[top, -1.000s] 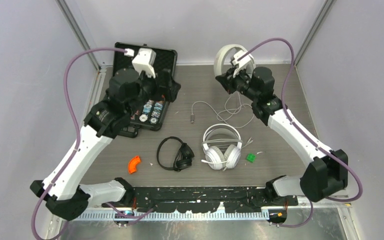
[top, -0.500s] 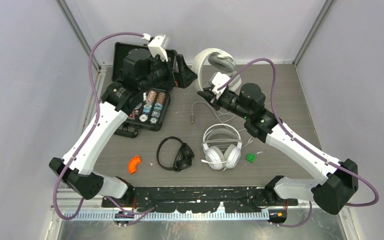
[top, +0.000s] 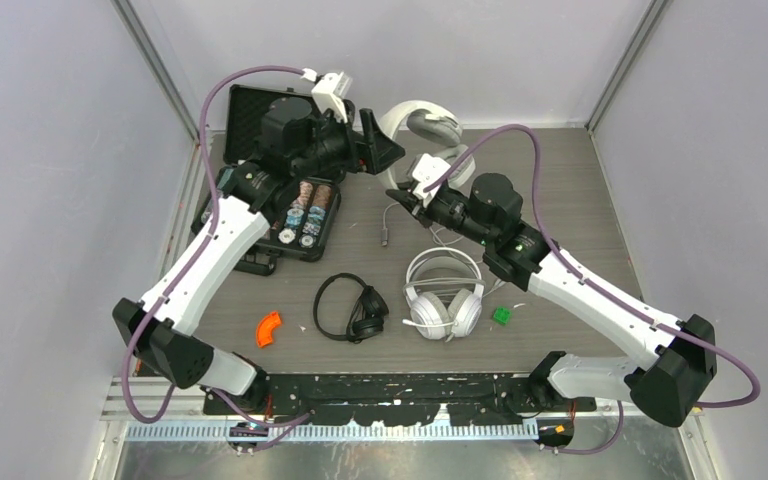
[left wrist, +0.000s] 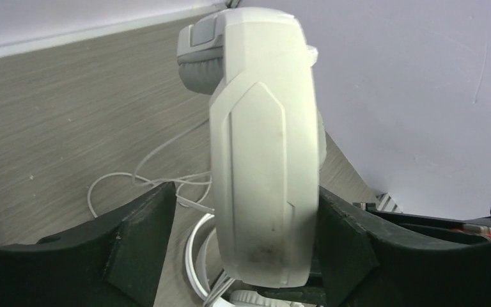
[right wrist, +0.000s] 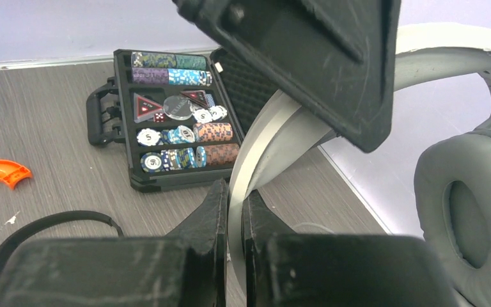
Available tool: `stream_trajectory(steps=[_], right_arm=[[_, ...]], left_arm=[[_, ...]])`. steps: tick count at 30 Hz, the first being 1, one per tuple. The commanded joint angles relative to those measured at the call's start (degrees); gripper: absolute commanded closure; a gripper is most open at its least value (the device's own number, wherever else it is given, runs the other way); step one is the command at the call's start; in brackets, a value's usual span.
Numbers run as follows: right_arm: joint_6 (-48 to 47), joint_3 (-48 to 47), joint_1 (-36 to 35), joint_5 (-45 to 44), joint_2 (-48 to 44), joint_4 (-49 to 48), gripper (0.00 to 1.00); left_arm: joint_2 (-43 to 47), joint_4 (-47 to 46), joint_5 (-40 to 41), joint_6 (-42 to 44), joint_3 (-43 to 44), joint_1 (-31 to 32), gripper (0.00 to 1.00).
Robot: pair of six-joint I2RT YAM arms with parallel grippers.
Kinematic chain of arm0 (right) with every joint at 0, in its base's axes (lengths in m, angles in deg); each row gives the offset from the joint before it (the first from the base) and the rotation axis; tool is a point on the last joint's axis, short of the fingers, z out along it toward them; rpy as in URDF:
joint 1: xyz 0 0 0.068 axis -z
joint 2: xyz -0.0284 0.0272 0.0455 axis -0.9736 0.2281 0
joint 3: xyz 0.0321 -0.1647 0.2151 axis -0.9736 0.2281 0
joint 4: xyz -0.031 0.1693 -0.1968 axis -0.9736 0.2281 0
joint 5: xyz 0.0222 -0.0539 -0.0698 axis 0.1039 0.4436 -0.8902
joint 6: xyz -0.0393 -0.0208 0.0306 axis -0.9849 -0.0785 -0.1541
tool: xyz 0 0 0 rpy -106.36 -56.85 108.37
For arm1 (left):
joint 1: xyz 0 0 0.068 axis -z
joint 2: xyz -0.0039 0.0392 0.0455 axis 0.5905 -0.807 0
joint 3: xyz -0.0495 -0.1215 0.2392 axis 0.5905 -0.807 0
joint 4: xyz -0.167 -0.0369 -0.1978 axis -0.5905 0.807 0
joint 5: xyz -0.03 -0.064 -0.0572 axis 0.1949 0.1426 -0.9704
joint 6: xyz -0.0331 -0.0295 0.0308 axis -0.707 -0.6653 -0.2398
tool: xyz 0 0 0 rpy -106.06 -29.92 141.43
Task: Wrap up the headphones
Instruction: Pick up the headphones from the center of the board.
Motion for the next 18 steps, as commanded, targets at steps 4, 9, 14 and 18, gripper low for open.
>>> stream_trajectory(steps=[4,9,14,18], right_arm=[[-3.2,-1.1,-0.2,-1.5,-1.3,-7.7,1.00],[-0.8,1.7,-0.2,-5.1,-1.4,-9.1,0.85],[4.2,1.4,-0.2,-4.5,-4.4,-2.4,0.49],[7.3,-0.1,-0.2,-5.0,-8.6,4.0,0.39]], left_arm=[[-1.4,-11.0,-7.8,-3.5,-1.7,-0.9,0.68],[-1.1,-12.7,-6.8,-4.3,-3.0,-1.4,1.00],[-1.4,-13.3,-8.6,-7.0,-4.0,-4.1,1.00],[-2.0,-14.4,-12.4,-9.3,-4.2,-6.5,1.00]])
